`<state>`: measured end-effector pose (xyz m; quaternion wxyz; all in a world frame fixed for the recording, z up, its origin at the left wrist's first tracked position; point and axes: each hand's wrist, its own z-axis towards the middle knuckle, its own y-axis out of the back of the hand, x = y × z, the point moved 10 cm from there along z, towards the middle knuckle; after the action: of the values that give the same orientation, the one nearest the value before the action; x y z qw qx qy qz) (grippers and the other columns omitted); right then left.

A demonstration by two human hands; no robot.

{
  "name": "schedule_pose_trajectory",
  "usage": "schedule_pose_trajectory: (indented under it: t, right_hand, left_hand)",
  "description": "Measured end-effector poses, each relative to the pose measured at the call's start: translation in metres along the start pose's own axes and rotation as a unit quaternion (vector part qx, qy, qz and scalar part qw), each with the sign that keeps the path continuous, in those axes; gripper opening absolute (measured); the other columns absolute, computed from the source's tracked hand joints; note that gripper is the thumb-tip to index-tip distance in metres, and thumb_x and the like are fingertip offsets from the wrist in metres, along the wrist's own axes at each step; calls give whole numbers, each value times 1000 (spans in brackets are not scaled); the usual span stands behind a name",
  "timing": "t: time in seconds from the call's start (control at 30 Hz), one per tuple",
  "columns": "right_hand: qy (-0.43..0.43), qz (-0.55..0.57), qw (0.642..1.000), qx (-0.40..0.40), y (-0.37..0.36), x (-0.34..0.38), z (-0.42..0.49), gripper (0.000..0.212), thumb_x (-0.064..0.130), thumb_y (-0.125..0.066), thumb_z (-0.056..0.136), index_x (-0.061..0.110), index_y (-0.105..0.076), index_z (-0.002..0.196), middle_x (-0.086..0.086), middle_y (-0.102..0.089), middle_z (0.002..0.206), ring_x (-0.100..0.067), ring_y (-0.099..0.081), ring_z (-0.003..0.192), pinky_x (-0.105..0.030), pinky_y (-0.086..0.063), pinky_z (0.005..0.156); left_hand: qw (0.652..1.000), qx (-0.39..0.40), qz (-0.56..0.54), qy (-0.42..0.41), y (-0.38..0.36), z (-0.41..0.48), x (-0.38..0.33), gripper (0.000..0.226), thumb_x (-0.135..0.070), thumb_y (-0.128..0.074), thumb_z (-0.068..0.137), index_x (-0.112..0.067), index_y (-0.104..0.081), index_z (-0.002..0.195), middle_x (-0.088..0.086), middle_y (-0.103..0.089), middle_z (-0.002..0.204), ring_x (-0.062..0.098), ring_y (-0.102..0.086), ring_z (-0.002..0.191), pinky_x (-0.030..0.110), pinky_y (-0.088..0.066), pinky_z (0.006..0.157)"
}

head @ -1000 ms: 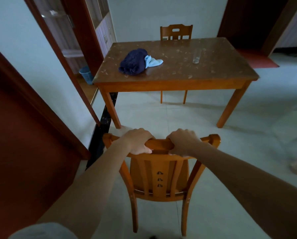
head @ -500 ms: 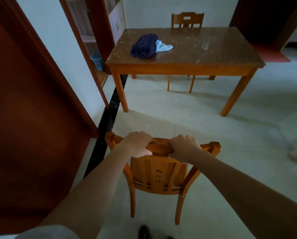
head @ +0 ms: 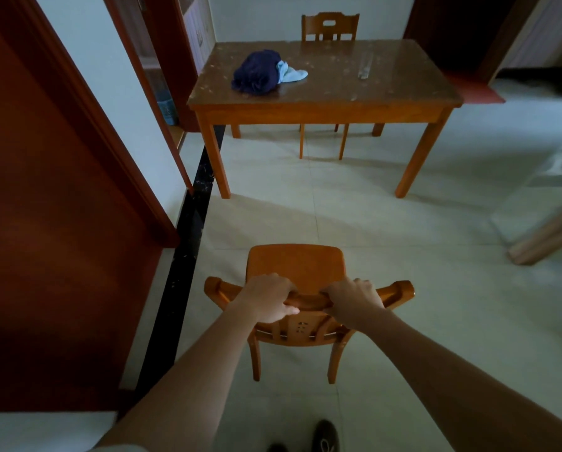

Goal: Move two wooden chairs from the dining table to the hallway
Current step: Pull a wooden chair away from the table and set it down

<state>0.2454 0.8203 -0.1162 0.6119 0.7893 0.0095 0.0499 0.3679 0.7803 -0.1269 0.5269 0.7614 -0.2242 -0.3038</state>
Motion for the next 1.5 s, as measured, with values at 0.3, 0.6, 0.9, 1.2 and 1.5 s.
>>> schedule_pose_trajectory:
  t: [0.3,0.6,0.9,1.2,1.5]
  right_hand:
    - [-3,-14,1000,26,-48,19,-52,11,31,-58,101,30,-66,108,7,-56,79,-16,-53,65,-29,-43,63]
    - [3,-11,1000,26,-81,24,-83,11,32,-56,102,30,-66,105,3,-64,81,-22,-69,76,-35,-54,69]
    - [8,-20,1000,10,-96,27,-99,20,39,-49,104,29,-65,113,0,-72,98,-25,-71,86,-36,-54,77]
    - [10,187,981,52,-74,34,-101,47,73,-59,85,42,-62,121,16,-67,93,-3,-65,77,-20,-50,67]
    - [90,546,782,-285,171,23,-123,76,69,-62,85,24,-51,146,2,-65,140,-11,-67,123,-44,-59,98]
  left_hand:
    - [1000,-1,-15,7,-54,-43,-19,31,-59,-61,94,-35,-70,110,-17,-60,77,9,-59,67,22,-35,58]
    - [999,0,-20,38,-82,-74,-38,30,-58,-61,96,-35,-71,111,-16,-63,80,8,-59,68,26,-42,64]
    - [999,-4,-26,32,-101,-83,-39,26,-60,-60,94,-38,-70,104,-19,-64,72,1,-58,60,26,-46,63]
    - [959,14,-275,63,-73,-87,-40,54,-90,-54,76,-50,-65,112,-35,-65,99,-6,-64,94,28,-52,79]
    - [819,-351,-449,-60,183,-142,-45,59,-58,-57,90,-31,-50,142,-12,-53,148,4,-56,131,15,-49,99]
